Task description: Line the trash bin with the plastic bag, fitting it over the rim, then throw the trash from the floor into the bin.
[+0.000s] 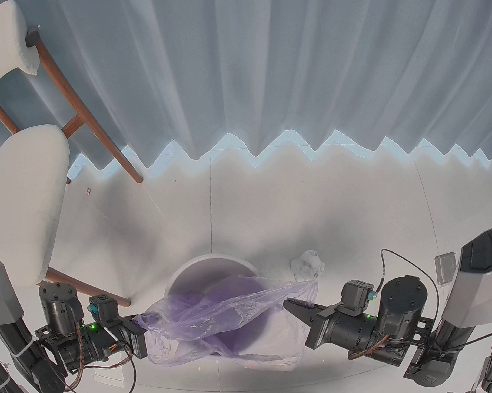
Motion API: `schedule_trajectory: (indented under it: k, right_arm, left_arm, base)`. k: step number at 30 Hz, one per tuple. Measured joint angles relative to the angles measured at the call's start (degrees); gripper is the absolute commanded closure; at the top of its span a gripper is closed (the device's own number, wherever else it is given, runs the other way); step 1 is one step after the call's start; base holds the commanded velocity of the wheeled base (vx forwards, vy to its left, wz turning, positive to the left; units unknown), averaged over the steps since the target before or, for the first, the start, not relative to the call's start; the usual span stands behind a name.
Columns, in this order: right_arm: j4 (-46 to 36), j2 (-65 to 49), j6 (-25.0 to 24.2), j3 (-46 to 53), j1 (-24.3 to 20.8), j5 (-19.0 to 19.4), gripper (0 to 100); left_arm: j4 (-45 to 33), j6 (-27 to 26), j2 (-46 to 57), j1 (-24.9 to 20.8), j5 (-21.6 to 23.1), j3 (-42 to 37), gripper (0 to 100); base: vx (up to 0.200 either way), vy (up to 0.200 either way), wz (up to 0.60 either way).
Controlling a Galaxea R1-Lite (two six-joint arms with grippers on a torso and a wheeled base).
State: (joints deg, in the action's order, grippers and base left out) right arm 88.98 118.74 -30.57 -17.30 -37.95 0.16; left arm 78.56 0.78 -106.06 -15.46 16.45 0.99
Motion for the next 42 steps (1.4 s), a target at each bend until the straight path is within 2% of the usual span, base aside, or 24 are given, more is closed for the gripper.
schedule_trajectory:
  k: [7,12,17,22,29,42]
  right_arm:
    - [0.0,1.0,0.0,0.1,-0.1,0.0,100]
    - [0.0,1.3,0.0,0.0,0.0,0.0,100]
    - [0.1,1.9,0.0,-0.3,0.2,-0.7,100]
    - [0.0,2.6,0.1,-0.8,1.1,-1.9,100]
    - [0.0,3.2,0.3,-1.7,4.2,-2.1,100]
    - [0.0,7.8,0.4,-8.1,11.1,-2.6,100]
  left_arm:
    - [2.4,0.0,0.2,-0.4,-0.1,0.0,100]
    - [3.8,0.4,-0.8,-0.3,-1.0,0.0,100]
    - [6.4,0.8,-2.6,-0.4,-4.7,0.0,100]
    - [7.6,4.6,-4.6,-2.7,-5.3,0.0,100]
    - [7.6,8.4,-8.8,-8.0,-5.8,1.0,100]
    - [7.7,13.0,-14.4,-7.1,-8.6,7.1,100]
  base:
    - [0.200,0.200,0.00]
    - [0.000,0.000,0.00]
    - [0.000,0.000,0.00]
    - [0.000,0.000,0.00]
    - [0.000,0.000,0.00]
    - [0.000,0.000,0.00]
